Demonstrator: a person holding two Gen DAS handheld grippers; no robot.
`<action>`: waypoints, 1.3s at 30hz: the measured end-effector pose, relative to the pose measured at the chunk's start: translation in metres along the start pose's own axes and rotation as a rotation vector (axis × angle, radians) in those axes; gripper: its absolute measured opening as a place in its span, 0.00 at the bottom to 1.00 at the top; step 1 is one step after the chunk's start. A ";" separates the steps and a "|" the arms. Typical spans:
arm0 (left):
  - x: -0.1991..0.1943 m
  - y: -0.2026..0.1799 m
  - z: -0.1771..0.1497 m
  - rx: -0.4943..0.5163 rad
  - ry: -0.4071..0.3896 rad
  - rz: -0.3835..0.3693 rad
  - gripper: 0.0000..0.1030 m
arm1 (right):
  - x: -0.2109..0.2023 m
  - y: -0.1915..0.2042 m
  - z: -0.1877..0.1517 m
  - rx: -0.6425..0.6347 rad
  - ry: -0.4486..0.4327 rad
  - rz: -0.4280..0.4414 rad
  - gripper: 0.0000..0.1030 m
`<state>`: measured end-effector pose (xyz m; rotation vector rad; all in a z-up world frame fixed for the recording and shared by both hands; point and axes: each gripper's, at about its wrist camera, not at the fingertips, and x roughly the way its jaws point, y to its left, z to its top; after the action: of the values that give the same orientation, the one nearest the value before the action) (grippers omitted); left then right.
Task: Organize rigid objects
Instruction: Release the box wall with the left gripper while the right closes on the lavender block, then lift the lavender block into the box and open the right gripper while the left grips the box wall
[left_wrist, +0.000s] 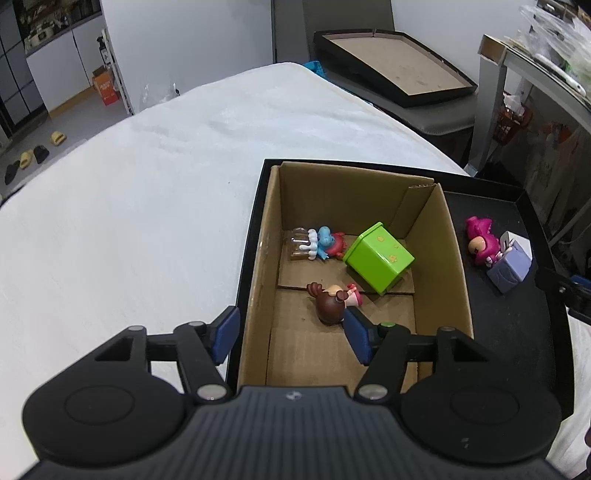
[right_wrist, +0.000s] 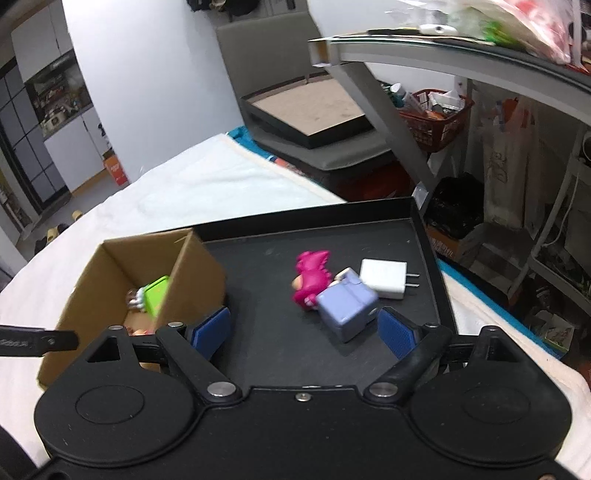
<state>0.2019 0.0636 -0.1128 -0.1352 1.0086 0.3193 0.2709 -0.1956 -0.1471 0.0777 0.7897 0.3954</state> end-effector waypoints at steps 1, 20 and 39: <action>-0.001 -0.002 0.000 0.002 -0.007 0.012 0.59 | 0.004 -0.004 -0.002 0.001 -0.002 -0.010 0.84; 0.016 -0.026 0.016 0.010 0.019 0.137 0.59 | 0.058 -0.030 -0.012 -0.099 -0.018 -0.068 0.68; 0.009 -0.037 0.017 0.024 0.021 0.171 0.59 | 0.071 -0.030 -0.014 -0.127 0.042 -0.023 0.43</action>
<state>0.2322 0.0347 -0.1127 -0.0308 1.0467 0.4625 0.3157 -0.1974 -0.2115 -0.0582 0.8040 0.4259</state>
